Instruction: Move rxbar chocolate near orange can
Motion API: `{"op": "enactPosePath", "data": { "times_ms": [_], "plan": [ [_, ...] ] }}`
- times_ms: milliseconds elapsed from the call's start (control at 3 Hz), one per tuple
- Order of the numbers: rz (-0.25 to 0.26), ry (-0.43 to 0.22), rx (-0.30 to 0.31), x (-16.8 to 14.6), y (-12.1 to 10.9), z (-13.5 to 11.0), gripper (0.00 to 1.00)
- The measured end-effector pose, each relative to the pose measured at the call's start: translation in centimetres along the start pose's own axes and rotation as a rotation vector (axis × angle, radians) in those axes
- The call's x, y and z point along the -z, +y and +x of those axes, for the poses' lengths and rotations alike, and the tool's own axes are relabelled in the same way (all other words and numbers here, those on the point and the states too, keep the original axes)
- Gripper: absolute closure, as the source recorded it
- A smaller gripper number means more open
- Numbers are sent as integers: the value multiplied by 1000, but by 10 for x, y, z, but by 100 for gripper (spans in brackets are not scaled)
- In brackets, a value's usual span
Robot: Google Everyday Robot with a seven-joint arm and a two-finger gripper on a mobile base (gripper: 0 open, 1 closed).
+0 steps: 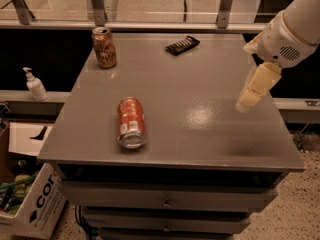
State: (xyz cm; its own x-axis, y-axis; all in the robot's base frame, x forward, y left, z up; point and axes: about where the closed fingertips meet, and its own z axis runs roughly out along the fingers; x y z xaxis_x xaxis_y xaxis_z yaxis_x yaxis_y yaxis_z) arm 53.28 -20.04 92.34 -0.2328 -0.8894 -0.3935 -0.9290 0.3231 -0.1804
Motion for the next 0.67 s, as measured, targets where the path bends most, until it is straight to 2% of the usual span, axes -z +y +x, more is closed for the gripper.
{"op": "enactPosePath", "data": {
  "times_ms": [333, 667],
  "plan": [
    [-10, -115, -10, -28, -30, -19, 0],
    [-4, -263, -8, -56, -60, -46, 0]
  ]
}}
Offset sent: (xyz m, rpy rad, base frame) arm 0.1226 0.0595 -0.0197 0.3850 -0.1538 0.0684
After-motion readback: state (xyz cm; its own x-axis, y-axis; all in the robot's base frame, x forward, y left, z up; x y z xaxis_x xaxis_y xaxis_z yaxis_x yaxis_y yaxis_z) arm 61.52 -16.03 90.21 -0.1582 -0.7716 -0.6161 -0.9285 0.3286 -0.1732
